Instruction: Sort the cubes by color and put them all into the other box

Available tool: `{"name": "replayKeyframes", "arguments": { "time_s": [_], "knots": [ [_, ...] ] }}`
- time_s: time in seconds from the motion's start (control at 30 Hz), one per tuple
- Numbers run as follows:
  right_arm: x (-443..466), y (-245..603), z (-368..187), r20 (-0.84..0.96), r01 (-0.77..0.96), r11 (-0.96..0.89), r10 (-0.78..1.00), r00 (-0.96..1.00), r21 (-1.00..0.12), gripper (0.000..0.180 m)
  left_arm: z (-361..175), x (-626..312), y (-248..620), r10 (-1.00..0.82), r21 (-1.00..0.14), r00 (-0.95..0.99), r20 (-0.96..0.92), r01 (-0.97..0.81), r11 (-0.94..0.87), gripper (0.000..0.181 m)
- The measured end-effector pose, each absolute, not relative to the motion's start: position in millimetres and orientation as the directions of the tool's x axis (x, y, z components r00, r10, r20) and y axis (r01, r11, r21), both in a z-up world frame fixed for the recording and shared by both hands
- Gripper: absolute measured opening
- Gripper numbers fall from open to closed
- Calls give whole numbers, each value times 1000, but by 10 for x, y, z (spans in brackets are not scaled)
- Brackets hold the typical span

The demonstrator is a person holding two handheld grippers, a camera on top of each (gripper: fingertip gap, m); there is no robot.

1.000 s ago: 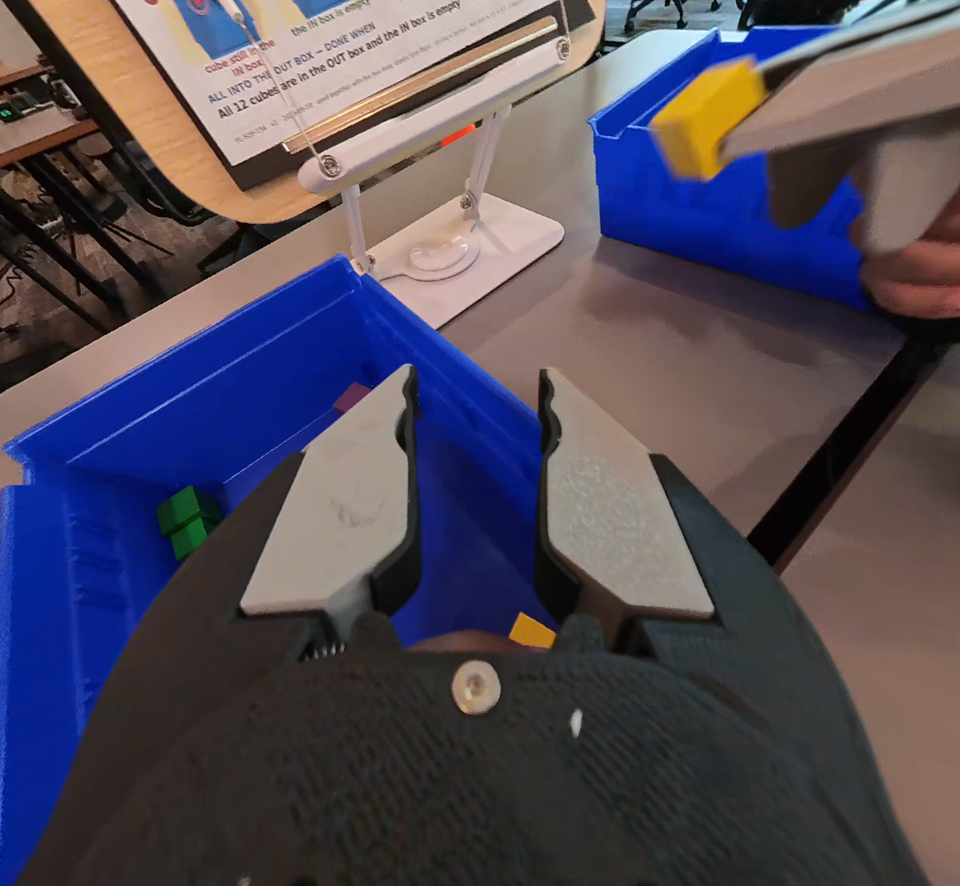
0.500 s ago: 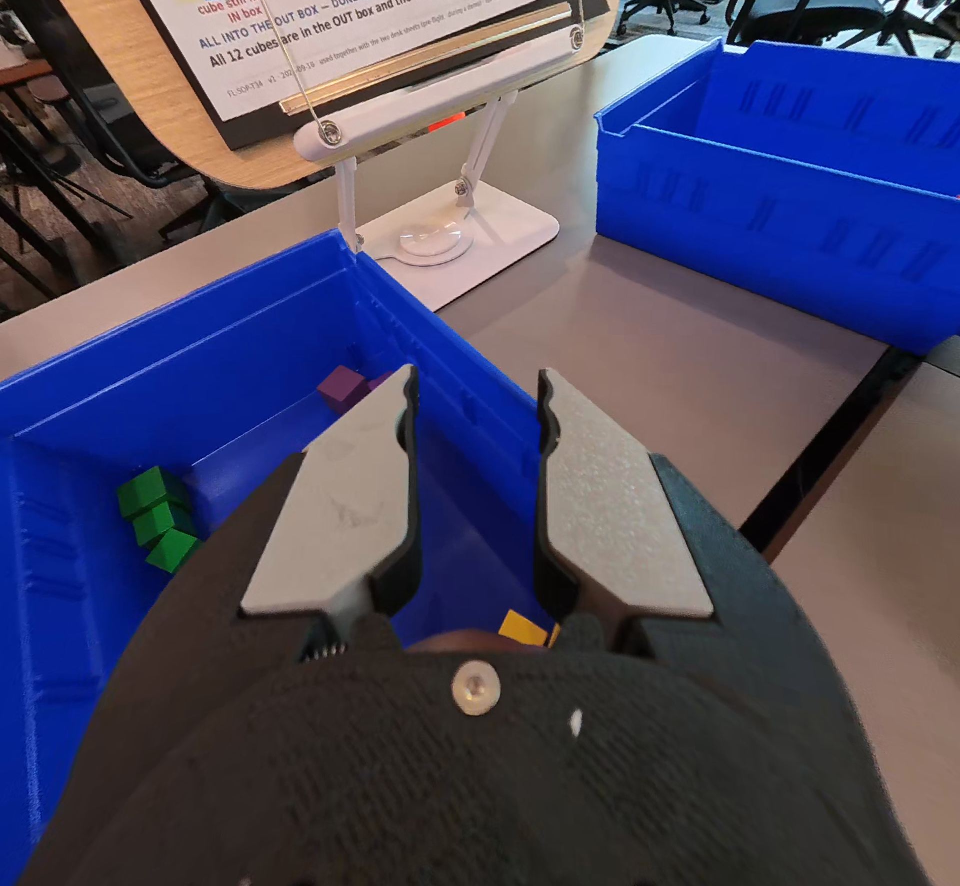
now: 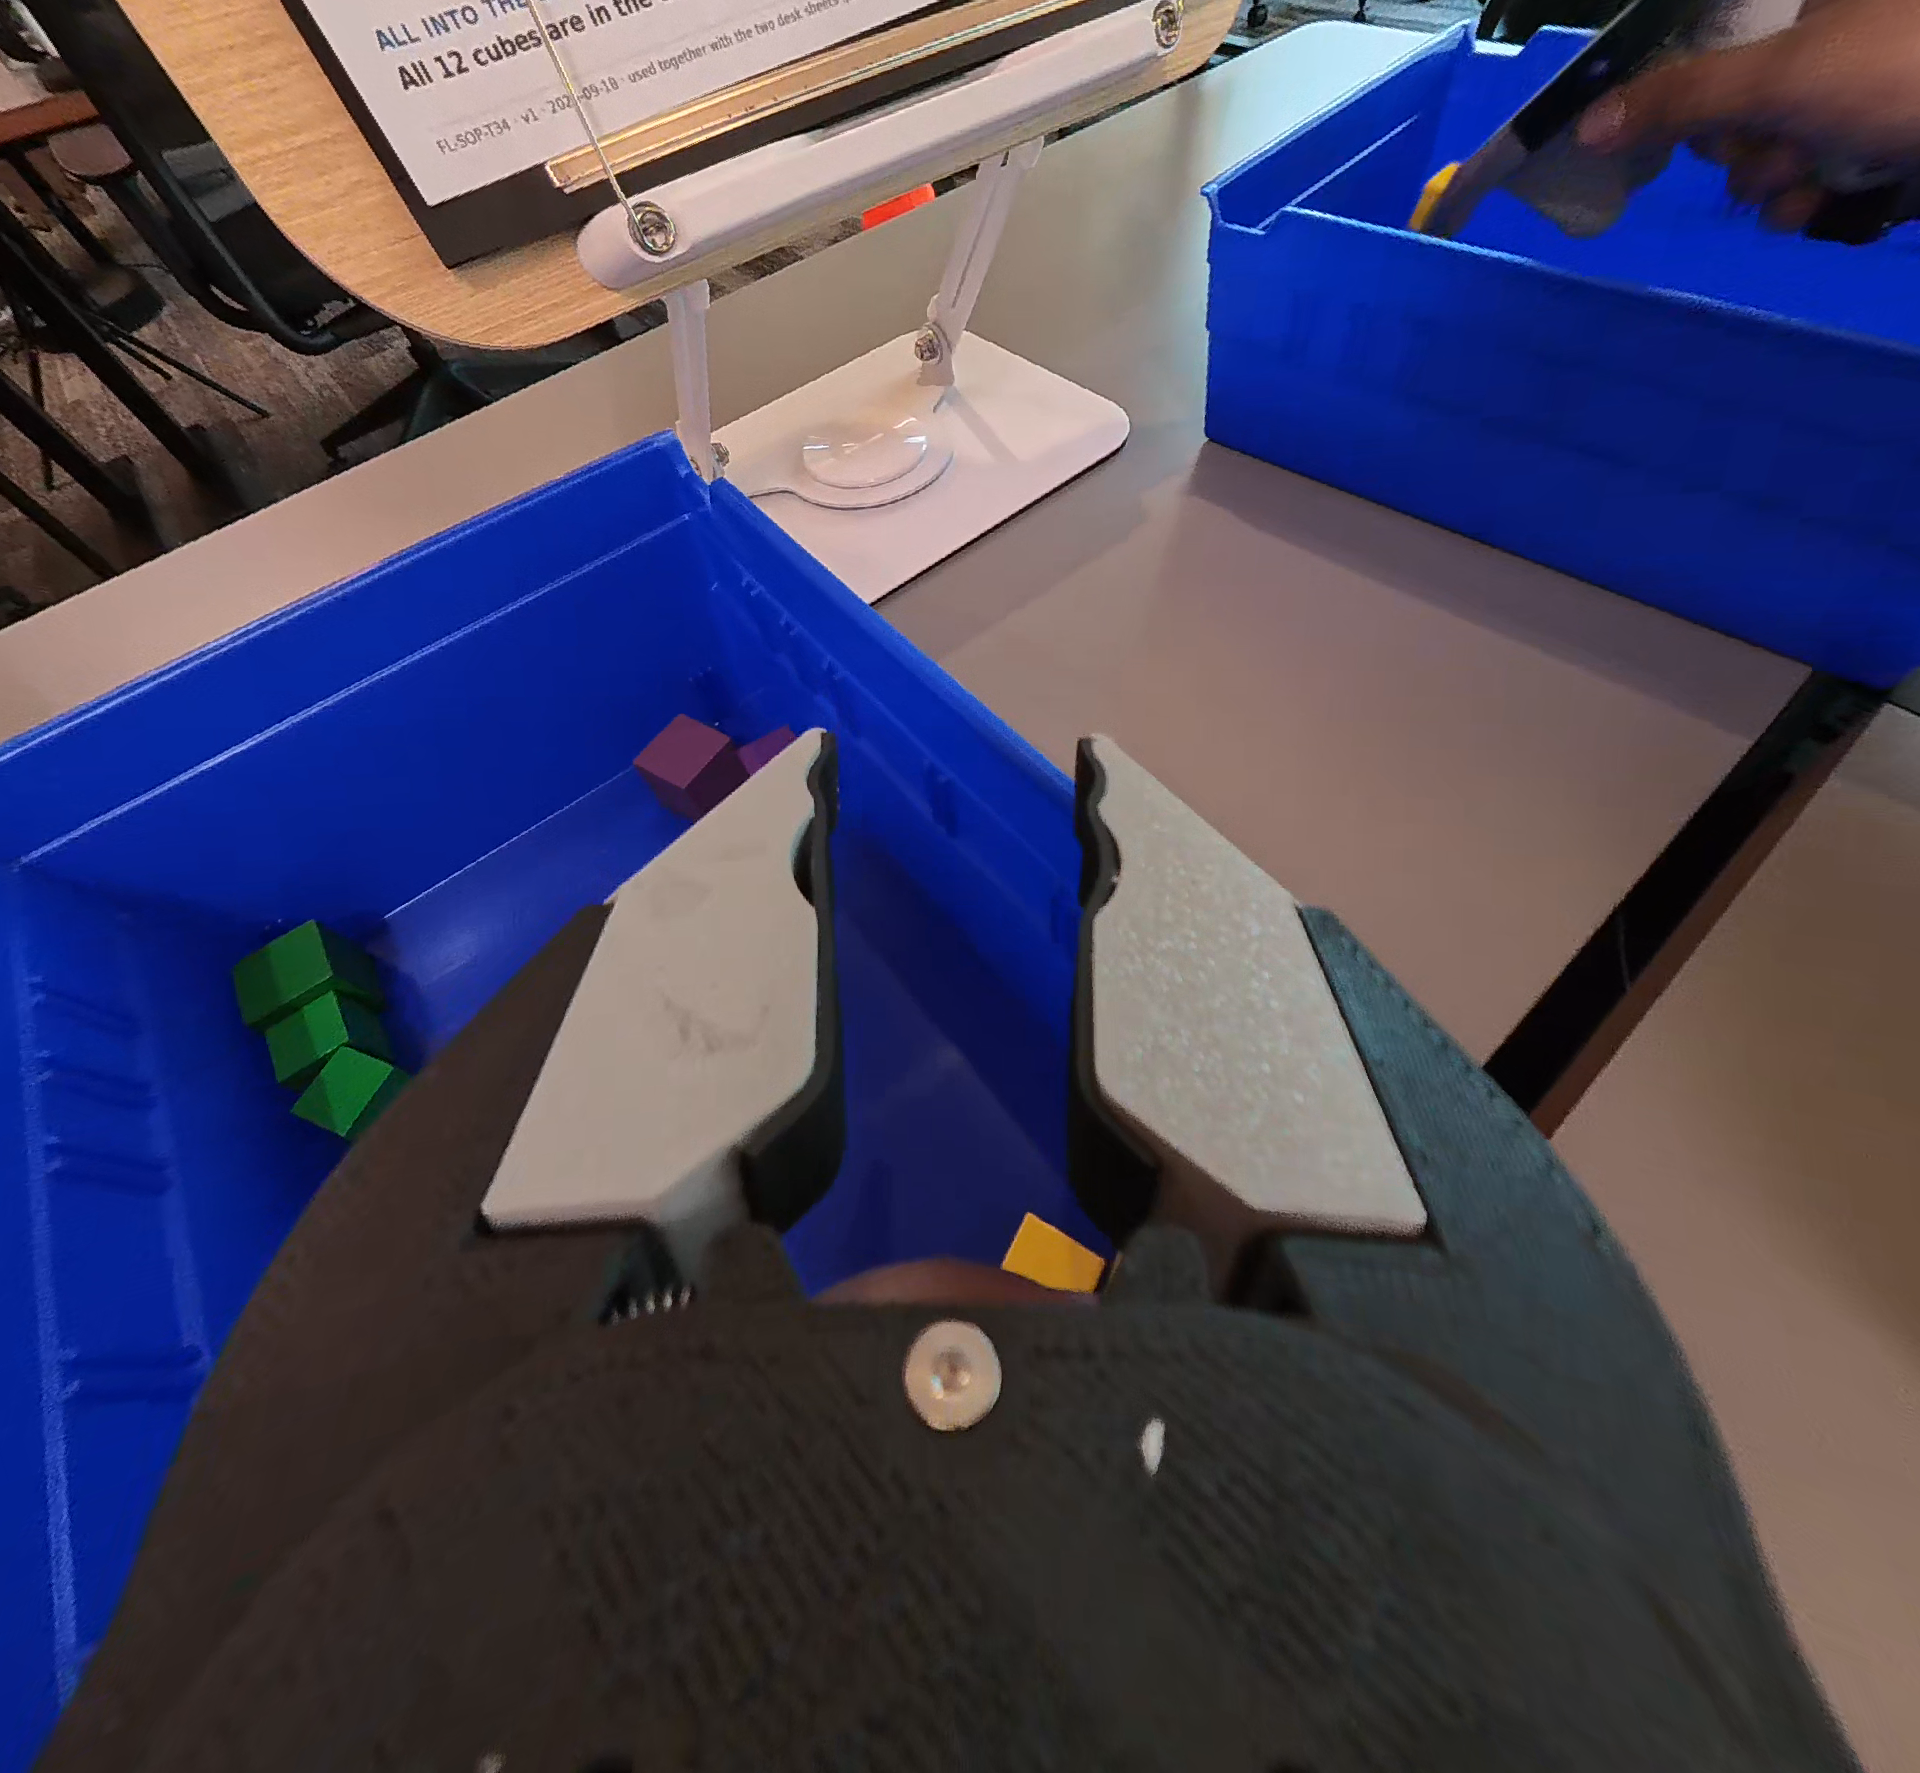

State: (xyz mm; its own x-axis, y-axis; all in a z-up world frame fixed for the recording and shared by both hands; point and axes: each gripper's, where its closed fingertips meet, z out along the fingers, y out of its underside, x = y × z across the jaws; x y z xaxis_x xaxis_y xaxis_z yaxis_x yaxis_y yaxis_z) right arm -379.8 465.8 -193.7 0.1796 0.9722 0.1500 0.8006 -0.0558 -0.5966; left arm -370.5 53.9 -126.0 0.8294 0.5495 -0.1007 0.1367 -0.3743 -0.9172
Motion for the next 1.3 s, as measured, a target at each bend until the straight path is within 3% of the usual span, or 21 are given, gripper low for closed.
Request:
{"name": "replayKeyframes", "arguments": {
  "time_s": [0.07, 0.13, 0.3, 0.53, 0.67, 0.8, 0.97, 1.1, 1.3],
  "knots": [
    [-3834, 4739, -2084, 161, 816, -76, 966, 203, -574, 22, -1275, -3712, 539, 550, -915, 829, -97, 142, -376, 45],
    [-3825, 4815, -2154, 175, 822, -97, 957, 232, -561, 39, -1291, -3716, 542, 550, -913, 830, -92, 149, -379, 45],
    [-3756, 4752, -1955, 149, 783, -85, 964, 222, -616, 43, -1295, -3759, 500, 573, -913, 816, -75, 176, -369, 46],
    [-3619, 3677, -646, 17, 462, 13, 1000, 5, -887, 44, -1222, -3929, 284, 648, -927, 759, 60, 283, -246, 48],
    [-3417, 2547, -257, -48, 323, 36, 968, -247, -946, 46, -1211, -4026, 164, 678, -924, 723, 134, 339, -179, 54],
    [-3417, 1668, -568, -54, 286, 67, 916, -398, -956, 46, -1264, -4067, 118, 686, -913, 712, 151, 366, -179, 56],
    [-3668, 1379, -1393, -90, 367, 77, 905, -417, -927, 48, -1516, -4025, 158, 663, -863, 740, 116, 405, -301, 56],
    [-3702, 1492, -1675, -115, 407, 59, 913, -391, -911, 48, -1840, -3790, 211, 570, -740, 813, 115, 453, -497, 56],
    [-3667, 1463, -1641, -245, 430, -50, 879, -409, -901, 47, -2157, -3607, 32, 535, -562, 843, -59, 415, -716, 55]
  ]
}}
